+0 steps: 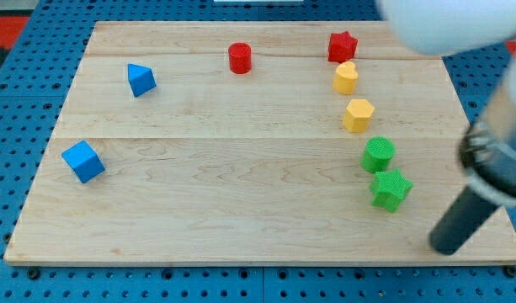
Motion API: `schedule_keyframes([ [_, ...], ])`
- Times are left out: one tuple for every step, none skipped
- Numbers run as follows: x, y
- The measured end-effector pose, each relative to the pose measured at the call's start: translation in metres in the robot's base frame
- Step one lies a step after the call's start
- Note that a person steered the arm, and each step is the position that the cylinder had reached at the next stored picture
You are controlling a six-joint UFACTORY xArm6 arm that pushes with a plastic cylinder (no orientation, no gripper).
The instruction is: Separate the green blocks
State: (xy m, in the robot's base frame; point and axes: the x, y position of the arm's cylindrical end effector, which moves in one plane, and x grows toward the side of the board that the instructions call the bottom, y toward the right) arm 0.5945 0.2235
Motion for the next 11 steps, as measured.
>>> schedule_keyframes([
  [-0.071,0.016],
  [-0.097,0.009],
  [-0.085,-0.023],
  [-0.069,-0.054],
  [-0.058,-0.063],
  [-0.055,-0.063],
  [-0.077,-0.019],
  [-0.1,-0.023],
  [-0.113,-0.075],
  [-0.109,-0.064],
  [-0.117,-0.008],
])
